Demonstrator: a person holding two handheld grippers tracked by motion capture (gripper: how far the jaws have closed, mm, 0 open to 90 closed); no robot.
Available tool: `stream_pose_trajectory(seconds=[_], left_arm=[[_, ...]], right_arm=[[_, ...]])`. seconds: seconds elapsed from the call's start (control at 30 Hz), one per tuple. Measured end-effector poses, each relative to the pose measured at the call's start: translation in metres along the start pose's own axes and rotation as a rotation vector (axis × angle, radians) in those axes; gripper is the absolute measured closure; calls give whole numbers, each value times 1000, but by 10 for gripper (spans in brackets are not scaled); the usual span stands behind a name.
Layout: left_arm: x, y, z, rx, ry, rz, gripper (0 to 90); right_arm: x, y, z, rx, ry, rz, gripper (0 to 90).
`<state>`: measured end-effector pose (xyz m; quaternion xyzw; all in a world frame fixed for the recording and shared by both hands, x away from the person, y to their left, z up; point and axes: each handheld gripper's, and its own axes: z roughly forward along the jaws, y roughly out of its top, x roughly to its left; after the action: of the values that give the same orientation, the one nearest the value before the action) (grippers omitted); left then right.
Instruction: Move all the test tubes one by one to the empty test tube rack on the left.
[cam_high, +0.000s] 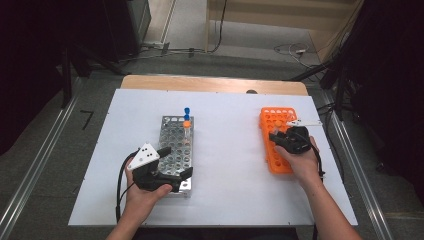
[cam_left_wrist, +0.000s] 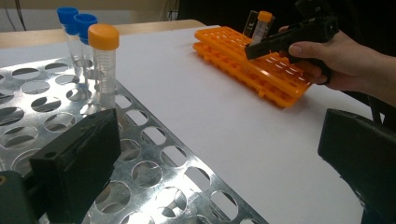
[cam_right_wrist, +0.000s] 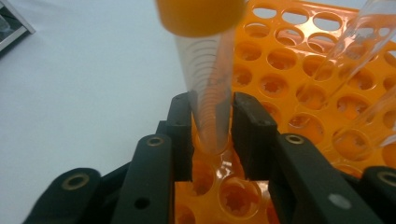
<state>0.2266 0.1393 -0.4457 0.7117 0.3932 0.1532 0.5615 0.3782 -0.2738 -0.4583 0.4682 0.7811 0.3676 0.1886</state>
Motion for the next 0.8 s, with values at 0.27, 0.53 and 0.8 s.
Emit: stream_pose_trajectory(seconds=[0.27,0.53,0.8], left_arm=[[-1,1,-1,-7,-2,2,0],[-2,1,0,-7,-6,2,0],[-7,2,2,-6,-15,13,0]], right_arm=[[1,0,-7,-49,-15,-15,725],[5,2,-33,-147,7,-21,725],[21,-4,-52,-176,110,-48,727]])
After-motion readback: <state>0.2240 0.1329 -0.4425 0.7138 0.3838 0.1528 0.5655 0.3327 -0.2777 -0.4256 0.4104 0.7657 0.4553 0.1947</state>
